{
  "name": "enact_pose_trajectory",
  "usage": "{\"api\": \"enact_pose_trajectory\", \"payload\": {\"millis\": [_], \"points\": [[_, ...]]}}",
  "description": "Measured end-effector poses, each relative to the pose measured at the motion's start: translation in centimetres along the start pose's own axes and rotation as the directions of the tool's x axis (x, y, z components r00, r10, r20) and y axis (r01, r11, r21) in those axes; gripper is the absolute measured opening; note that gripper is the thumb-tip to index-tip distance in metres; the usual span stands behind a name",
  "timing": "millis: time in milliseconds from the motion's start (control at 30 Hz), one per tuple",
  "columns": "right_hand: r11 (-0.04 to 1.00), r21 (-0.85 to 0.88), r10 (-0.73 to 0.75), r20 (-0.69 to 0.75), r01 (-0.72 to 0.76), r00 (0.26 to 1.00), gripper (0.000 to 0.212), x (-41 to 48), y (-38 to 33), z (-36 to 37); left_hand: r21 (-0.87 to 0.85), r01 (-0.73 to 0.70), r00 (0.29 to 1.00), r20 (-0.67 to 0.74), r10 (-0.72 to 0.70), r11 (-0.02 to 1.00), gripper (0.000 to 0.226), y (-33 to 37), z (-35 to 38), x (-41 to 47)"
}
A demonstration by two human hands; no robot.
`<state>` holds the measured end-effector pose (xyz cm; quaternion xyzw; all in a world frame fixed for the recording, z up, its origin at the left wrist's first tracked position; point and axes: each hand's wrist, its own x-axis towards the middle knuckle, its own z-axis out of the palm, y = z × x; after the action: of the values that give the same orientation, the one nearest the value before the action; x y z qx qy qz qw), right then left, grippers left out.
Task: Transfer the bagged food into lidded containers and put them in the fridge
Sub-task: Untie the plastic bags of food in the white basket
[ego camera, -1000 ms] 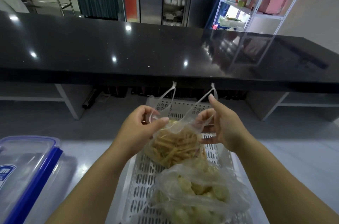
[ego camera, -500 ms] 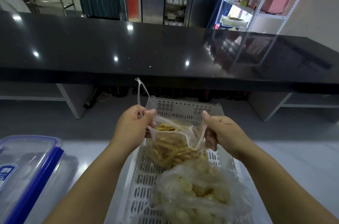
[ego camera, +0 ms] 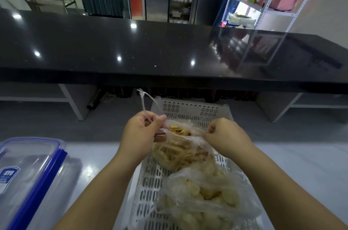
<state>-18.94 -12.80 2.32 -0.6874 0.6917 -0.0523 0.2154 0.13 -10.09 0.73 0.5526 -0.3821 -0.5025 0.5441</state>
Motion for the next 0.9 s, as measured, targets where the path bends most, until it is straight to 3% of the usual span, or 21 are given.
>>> {"api": "enact_pose_trajectory", "payload": {"millis": [67, 100, 167, 233, 300, 400, 533, 600, 633, 700, 800, 900], "points": [[0.96, 0.272, 0.062, 0.045, -0.072, 0.997, 0.022, 0.0, 0.6, -0.1, -0.1, 0.053, 0.998, -0.02, -0.055, 0.994, 0.013, 0.0, 0.0, -0.1], [0.879, 0.459, 0.094, 0.089, -0.125, 0.992, 0.02, 0.0, 0.9, -0.2, -0.168, 0.083, 0.996, -0.026, -0.089, 0.982, 0.013, -0.1, 0.0, -0.1], [0.584, 0.774, 0.098, 0.232, -0.245, 0.968, 0.018, 0.0, 1.3, -0.4, -0.317, 0.138, 0.988, -0.026, -0.154, 0.938, 0.011, -0.2, 0.0, -0.1], [0.235, 0.908, 0.008, 0.355, -0.347, 0.935, 0.022, 0.0, 1.4, -0.7, -0.442, 0.199, 0.975, 0.0, -0.221, 0.875, 0.008, -0.5, 0.0, 0.0], [0.012, 0.912, -0.046, 0.409, -0.409, 0.911, 0.026, 0.1, 1.3, -0.8, -0.529, 0.252, 0.961, 0.043, -0.272, 0.81, 0.008, -0.7, -0.1, 0.2], [-0.242, 0.852, -0.027, 0.473, -0.465, 0.881, 0.023, 0.6, 1.1, -0.3, -0.611, 0.338, 0.929, 0.096, -0.357, 0.716, 0.018, -0.9, -0.3, 0.7], [-0.569, 0.682, -0.071, 0.516, -0.46, 0.853, 0.019, 1.6, 1.2, 0.6, -0.736, 0.451, 0.838, 0.156, -0.522, 0.505, 0.028, -1.0, -0.3, 1.0], [-0.667, 0.596, -0.108, 0.516, -0.447, 0.85, 0.018, 2.2, 1.9, 1.0, -0.78, 0.471, 0.815, 0.205, -0.542, 0.413, 0.023, -1.0, -0.3, 1.2], [-0.655, 0.597, -0.13, 0.515, -0.463, 0.848, 0.017, 2.5, 2.2, 1.2, -0.785, 0.473, 0.814, 0.215, -0.54, 0.401, 0.021, -1.0, -0.3, 1.3], [-0.511, 0.695, -0.15, 0.508, -0.507, 0.848, 0.015, 2.5, 2.9, 1.2, -0.795, 0.458, 0.825, 0.213, -0.524, 0.398, 0.021, -1.2, -0.4, 1.7], [-0.138, 0.881, -0.045, 0.451, -0.452, 0.892, 0.02, 2.3, 3.0, 1.2, -0.801, 0.419, 0.849, 0.178, -0.498, 0.428, 0.022, -1.5, -0.3, 2.2], [0.301, 0.912, 0.122, 0.251, -0.277, 0.96, 0.015, 2.5, 3.0, 1.4, -0.663, 0.374, 0.888, 0.055, -0.456, 0.649, 0.023, -1.9, -0.3, 2.4]]}}
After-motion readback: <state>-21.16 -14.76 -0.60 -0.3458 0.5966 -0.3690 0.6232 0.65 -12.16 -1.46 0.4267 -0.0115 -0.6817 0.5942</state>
